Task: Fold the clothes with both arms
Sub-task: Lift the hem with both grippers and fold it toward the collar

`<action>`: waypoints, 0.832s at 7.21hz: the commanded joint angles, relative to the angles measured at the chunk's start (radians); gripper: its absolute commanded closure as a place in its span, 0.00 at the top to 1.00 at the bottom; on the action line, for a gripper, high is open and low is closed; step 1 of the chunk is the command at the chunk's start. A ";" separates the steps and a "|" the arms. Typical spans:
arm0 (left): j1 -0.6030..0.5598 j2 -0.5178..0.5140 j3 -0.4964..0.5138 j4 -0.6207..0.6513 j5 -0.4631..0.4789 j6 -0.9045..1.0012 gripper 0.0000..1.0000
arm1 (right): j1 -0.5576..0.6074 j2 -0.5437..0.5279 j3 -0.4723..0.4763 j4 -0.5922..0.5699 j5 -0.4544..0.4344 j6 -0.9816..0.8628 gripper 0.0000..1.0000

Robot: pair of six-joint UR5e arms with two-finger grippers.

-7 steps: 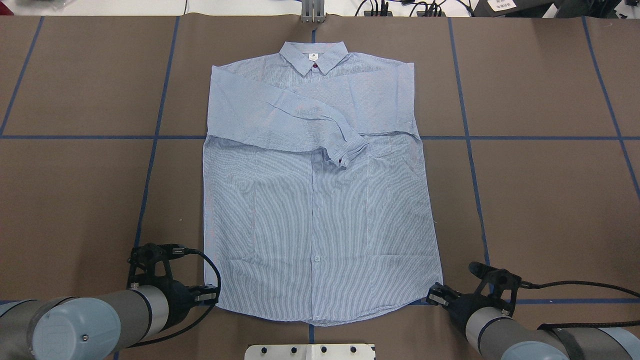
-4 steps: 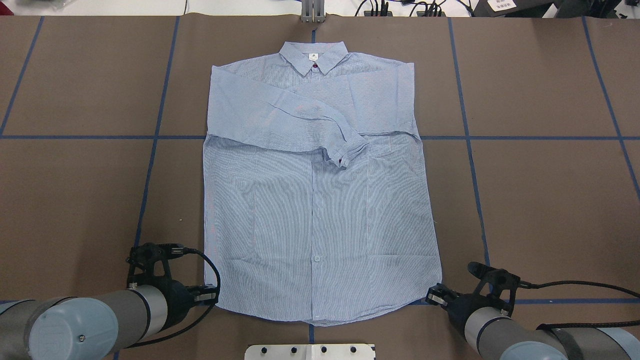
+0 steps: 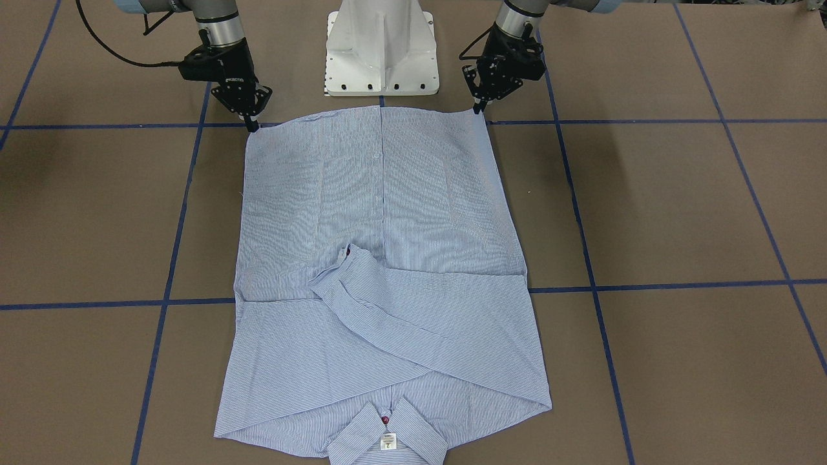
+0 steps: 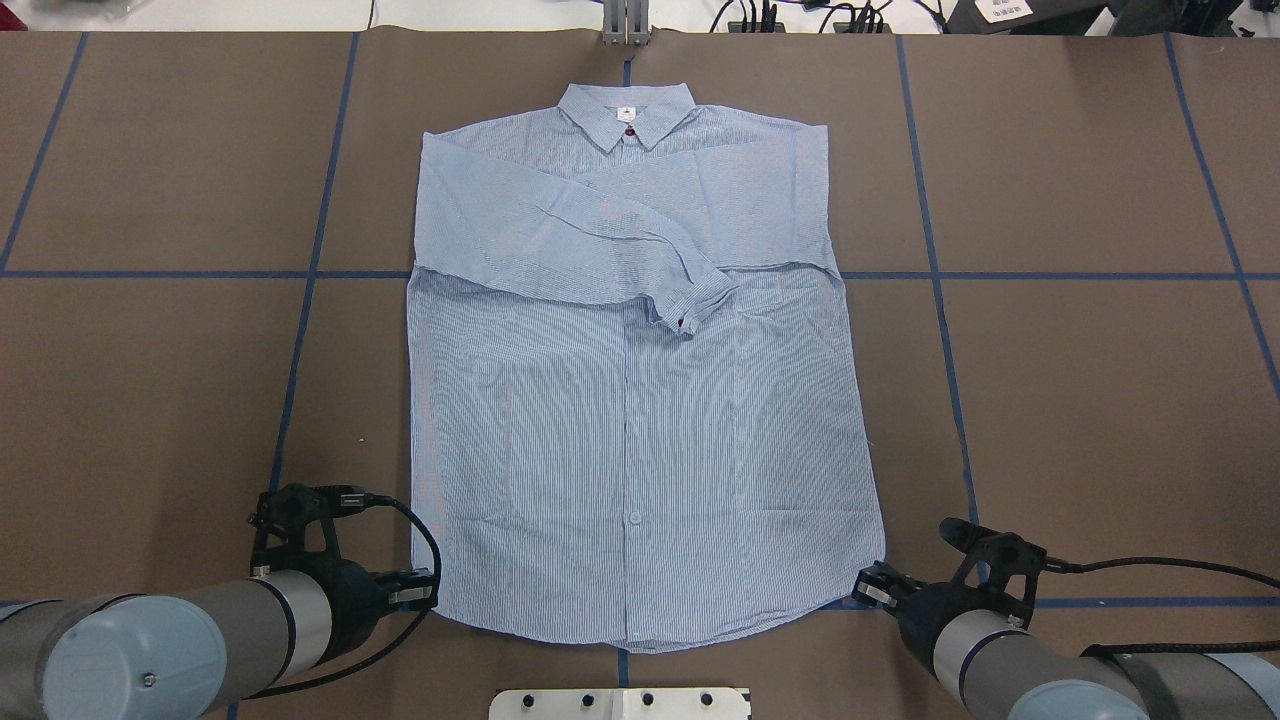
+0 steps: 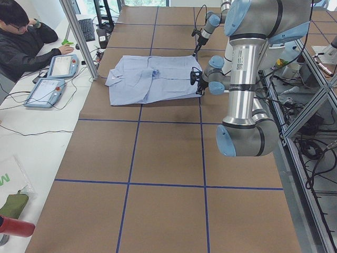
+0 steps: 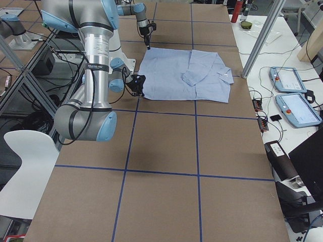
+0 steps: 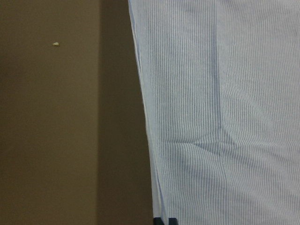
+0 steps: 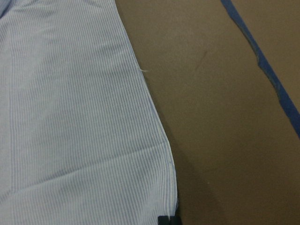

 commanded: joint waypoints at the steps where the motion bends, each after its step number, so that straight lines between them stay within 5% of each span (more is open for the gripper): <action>1: -0.003 0.016 -0.132 0.035 -0.019 0.003 0.00 | 0.001 -0.079 0.244 -0.147 0.028 0.000 0.00; 3: -0.011 0.051 -0.431 0.263 -0.151 0.006 0.00 | 0.001 -0.067 0.528 -0.407 0.135 0.003 0.00; 4: -0.050 0.039 -0.536 0.376 -0.223 0.065 0.00 | 0.060 -0.016 0.598 -0.499 0.211 0.001 0.00; 6: -0.214 -0.071 -0.462 0.445 -0.317 0.221 0.00 | 0.230 0.194 0.573 -0.683 0.353 -0.073 0.00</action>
